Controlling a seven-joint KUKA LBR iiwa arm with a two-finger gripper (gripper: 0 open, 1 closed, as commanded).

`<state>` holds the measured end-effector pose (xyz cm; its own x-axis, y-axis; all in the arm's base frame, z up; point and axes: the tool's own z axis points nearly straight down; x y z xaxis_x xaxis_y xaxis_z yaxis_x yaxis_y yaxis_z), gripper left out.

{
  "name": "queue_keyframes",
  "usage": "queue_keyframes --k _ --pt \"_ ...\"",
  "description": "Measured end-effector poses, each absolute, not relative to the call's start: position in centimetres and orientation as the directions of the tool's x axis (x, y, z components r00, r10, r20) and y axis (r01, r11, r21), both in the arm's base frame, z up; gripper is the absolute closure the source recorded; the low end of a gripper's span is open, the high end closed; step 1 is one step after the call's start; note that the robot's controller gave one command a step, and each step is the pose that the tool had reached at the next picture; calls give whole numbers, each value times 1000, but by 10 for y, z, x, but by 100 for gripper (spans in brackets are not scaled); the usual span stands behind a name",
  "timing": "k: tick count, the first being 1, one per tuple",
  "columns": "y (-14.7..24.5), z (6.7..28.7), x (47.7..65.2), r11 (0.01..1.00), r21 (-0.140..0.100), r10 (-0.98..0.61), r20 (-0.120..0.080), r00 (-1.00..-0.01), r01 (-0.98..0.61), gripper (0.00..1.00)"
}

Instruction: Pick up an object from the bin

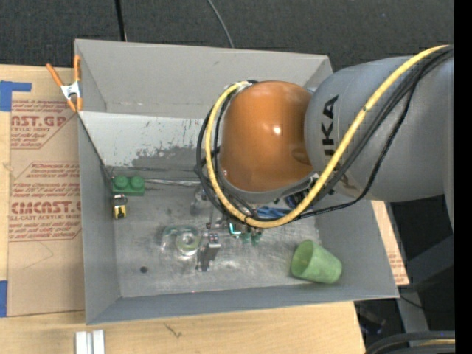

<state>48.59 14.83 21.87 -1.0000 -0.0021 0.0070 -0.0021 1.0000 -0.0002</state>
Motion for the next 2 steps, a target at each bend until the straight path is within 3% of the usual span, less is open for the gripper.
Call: queue_keyframes --k 1,2 --pt "126 80 525 997 -1 -71 6 -997 -71 0" --pt "127 84 526 997 1 -72 0 -997 -72 100"
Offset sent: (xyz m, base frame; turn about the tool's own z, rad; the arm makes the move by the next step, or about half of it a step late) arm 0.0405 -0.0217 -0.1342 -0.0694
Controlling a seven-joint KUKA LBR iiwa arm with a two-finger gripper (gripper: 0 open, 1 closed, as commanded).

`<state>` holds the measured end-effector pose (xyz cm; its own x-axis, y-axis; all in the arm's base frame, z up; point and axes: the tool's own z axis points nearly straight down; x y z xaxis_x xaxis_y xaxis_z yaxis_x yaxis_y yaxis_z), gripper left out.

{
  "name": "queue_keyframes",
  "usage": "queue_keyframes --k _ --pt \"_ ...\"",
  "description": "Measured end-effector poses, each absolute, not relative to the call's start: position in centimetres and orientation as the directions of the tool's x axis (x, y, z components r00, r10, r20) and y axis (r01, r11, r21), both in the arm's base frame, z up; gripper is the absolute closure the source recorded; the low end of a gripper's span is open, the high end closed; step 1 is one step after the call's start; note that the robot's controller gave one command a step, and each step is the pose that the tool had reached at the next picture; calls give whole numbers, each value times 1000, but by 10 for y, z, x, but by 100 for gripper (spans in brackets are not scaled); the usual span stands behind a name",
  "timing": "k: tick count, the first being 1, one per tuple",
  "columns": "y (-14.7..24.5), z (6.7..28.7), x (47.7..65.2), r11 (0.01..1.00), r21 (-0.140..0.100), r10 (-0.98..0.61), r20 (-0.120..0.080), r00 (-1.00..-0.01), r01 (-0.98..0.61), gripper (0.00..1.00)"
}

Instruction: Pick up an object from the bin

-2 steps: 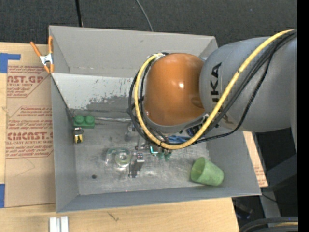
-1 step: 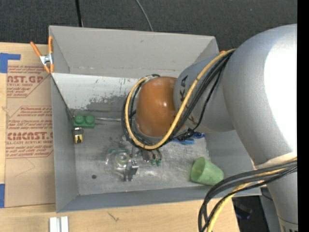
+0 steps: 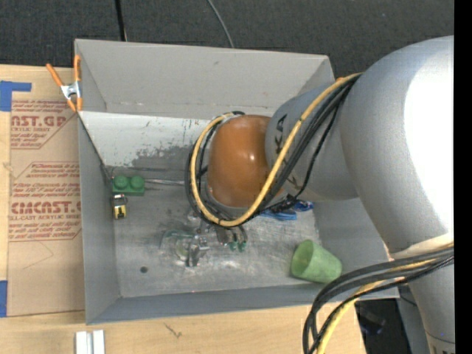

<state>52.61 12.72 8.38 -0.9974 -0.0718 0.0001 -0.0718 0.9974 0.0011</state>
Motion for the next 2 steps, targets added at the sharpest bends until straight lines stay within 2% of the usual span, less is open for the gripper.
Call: queue_keyframes --k 1,2 --pt "116 193 518 997 1 -77 -8 -997 -77 100" --pt "216 262 549 930 1 -367 -6 -930 -367 100"
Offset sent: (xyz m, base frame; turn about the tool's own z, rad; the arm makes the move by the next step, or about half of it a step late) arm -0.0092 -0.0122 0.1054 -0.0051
